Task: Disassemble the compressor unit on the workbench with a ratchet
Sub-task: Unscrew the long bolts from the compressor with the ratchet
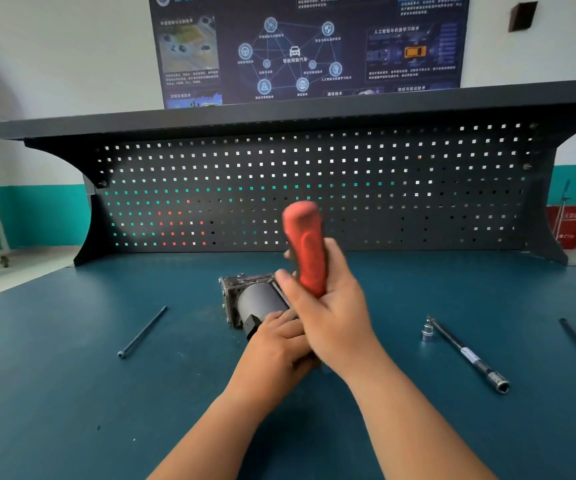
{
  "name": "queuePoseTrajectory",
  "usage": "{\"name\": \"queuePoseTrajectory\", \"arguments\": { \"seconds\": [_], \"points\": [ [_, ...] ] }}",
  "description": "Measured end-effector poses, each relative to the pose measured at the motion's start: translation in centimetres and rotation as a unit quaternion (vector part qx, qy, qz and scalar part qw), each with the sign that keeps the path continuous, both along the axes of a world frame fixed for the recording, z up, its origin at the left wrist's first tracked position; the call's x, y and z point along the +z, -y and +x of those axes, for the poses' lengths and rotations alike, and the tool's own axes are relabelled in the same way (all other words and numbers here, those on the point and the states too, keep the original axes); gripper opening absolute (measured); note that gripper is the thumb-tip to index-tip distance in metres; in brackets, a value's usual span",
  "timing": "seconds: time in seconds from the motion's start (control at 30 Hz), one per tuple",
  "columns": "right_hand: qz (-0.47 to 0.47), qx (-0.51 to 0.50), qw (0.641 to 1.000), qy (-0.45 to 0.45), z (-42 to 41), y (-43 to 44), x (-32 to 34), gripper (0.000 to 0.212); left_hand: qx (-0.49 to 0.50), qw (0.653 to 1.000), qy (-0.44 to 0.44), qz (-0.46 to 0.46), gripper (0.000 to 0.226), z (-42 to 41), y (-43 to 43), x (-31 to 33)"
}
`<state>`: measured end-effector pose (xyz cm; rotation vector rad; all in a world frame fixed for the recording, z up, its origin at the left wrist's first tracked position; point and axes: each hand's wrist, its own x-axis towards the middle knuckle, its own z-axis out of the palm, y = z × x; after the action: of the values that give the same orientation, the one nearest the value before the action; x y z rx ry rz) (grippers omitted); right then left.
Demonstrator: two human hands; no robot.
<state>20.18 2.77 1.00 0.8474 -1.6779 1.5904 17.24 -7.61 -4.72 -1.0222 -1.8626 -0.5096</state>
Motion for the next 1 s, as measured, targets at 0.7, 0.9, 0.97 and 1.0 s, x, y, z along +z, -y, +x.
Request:
{"name": "queuePoseTrajectory", "arguments": {
  "seconds": [0.7, 0.9, 0.97, 1.0],
  "points": [
    [-0.484, 0.024, 0.822, 0.299, -4.0, -3.7, -0.3, 0.018, 0.079, 0.993, 0.074, -0.044, 0.03, 0.4, -0.1, -0.1],
    [-0.091, -0.039, 0.993, 0.058, -0.5, -0.3, 0.3, 0.012, 0.024, 0.998, 0.036, -0.041, 0.024, 0.1, 0.0, -0.3],
    [0.02, -0.028, 0.999, -0.016, 0.2, 0.4, -0.1, 0.017, 0.036, 0.999, 0.039, -0.002, 0.02, 0.2, -0.1, -0.3],
    [0.065, -0.021, 0.997, -0.042, 0.4, 0.7, -0.3, 0.022, 0.032, 0.997, 0.067, 0.038, 0.021, 0.3, -0.3, -0.4]
  ]
}}
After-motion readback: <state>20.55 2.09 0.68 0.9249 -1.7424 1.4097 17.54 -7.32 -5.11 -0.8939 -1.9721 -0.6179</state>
